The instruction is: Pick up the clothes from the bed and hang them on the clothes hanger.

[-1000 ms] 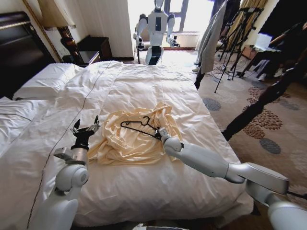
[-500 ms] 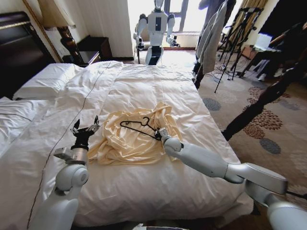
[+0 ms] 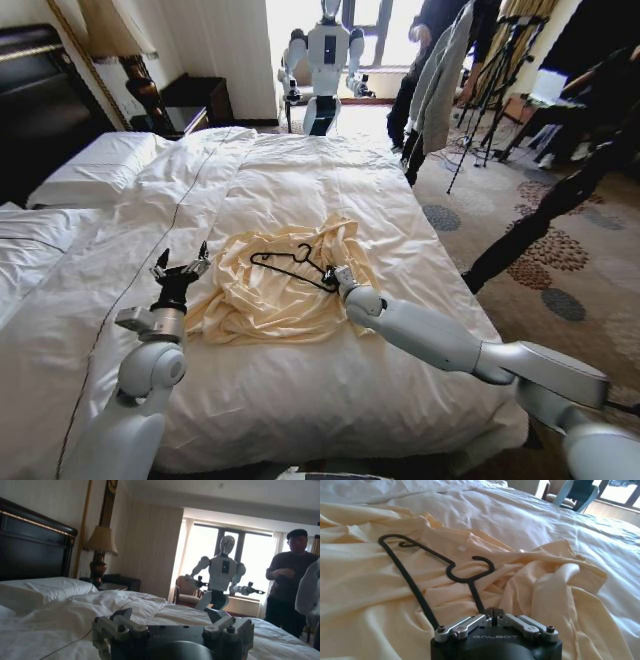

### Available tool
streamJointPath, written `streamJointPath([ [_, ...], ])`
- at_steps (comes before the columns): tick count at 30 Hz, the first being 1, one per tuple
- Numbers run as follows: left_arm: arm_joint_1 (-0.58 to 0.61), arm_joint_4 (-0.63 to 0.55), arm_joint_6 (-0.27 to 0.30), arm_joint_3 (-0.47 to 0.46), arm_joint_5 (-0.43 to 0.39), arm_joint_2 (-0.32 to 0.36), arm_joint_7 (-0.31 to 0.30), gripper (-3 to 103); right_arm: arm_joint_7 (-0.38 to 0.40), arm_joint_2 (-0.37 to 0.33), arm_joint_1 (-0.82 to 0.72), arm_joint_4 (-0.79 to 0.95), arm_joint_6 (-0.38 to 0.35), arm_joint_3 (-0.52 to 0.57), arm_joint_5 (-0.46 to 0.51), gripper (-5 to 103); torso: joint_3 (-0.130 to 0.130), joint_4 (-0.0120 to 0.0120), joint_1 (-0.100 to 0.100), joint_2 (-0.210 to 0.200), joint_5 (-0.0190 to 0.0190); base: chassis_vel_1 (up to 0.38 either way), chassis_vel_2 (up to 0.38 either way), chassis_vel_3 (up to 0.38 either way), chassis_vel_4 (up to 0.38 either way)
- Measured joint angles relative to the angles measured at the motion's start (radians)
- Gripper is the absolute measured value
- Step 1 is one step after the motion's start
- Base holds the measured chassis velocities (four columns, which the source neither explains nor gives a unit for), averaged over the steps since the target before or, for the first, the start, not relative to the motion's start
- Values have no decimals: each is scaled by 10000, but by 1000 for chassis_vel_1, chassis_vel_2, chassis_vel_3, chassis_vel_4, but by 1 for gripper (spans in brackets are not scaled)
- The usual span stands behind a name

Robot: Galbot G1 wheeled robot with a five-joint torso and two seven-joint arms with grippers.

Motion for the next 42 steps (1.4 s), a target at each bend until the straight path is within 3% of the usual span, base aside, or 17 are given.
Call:
streamJointPath([
  [8, -9, 0, 0, 12, 1, 6, 7, 100, 1, 242, 90, -337, -33, -12, 87, 9, 1, 2, 1, -1, 0, 0, 0, 0, 0],
  [15, 18, 32, -16, -23, 1, -22, 30, 100, -176, 266, 116, -612, -38, -20, 177, 40, 0, 0, 1, 0, -1, 0, 0, 0, 0],
  [17, 15, 42, -21, -25, 1, -22, 31, 100, -219, 278, 93, -623, 5, -41, 232, 40, 0, 0, 1, 0, 0, 0, 0, 0, 0],
  [19, 7, 66, -34, -33, 1, -21, 34, 100, -285, 318, 55, -660, 65, -64, 301, 51, 0, 0, 0, 0, 0, 0, 0, 0, 0],
  [20, 7, 66, -34, -33, 1, -21, 34, 100, -285, 318, 55, -660, 65, -64, 301, 51, 0, 0, 0, 0, 0, 0, 0, 0, 0],
  [24, 47, 141, -120, -50, 19, -79, 55, 100, -333, 417, -27, -813, 93, -34, 416, 72, 0, 1, 0, 0, 0, 0, 0, 0, 0],
  [28, 54, 160, -139, -53, 29, -99, 63, 100, -332, 418, -40, -869, 93, -16, 427, 63, 0, 1, 0, 0, -1, 0, 0, 0, 0],
  [31, 11, 213, -148, -53, 32, -102, 72, 100, -328, 382, -45, -911, 115, -5, 425, 47, 0, 0, 0, 0, 0, 0, 0, 0, 0],
  [36, -30, 236, -148, -33, 32, -97, 75, 100, -311, 348, -45, -903, 162, -3, 419, 37, 0, 0, 1, 1, 0, 0, 0, 0, 0],
  [42, -18, 249, -148, -4, 49, -128, 102, 100, -242, 306, -55, -834, 215, -3, 302, 9, 0, 1, 1, 1, 0, 0, 0, 0, 0],
])
